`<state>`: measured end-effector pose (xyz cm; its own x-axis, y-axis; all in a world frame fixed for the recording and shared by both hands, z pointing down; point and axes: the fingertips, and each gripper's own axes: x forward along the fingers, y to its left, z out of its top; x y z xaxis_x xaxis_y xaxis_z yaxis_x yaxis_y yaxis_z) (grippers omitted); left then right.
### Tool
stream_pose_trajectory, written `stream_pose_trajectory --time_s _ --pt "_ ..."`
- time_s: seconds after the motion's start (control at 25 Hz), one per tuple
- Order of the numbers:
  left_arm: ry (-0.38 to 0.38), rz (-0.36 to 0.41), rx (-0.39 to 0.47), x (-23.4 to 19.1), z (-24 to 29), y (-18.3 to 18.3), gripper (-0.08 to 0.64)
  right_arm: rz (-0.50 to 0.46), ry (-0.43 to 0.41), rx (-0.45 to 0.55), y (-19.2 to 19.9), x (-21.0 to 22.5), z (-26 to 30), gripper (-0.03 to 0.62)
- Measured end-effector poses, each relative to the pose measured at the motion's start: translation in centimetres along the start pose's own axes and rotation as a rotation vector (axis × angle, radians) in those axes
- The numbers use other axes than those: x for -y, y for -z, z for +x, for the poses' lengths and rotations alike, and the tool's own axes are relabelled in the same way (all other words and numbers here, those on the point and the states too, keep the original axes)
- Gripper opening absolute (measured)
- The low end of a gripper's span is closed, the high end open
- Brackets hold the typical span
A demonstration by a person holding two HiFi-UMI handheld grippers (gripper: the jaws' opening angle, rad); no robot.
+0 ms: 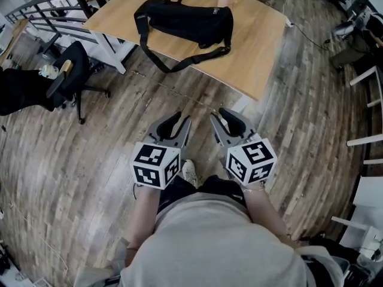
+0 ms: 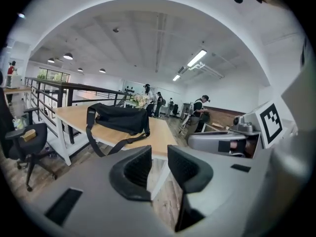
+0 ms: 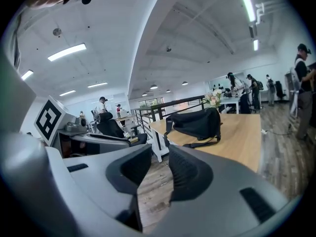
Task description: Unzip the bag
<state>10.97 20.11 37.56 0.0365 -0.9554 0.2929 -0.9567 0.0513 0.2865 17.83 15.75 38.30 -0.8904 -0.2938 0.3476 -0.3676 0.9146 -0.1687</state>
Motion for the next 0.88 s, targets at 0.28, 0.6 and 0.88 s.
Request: stream_pose_trajectory --time_s 0.28,0.6,0.88 --pt "0.061 -0.106 0.026 -2.8 1.7 -0.9 0.112 0.018 0.032 -0.025 -0.5 0.8 2.7 0.103" --pt "0.051 -0.110 0.016 -4.8 3.2 -1.7 0.111 0.011 0.027 -0.030 -1.8 1.7 5.3 0.103" --pt "0.003 -0.143 0.002 -8.1 5.9 -2.8 0.110 -0.007 -0.022 -0.040 -3.3 3.0 9.5 0.104"
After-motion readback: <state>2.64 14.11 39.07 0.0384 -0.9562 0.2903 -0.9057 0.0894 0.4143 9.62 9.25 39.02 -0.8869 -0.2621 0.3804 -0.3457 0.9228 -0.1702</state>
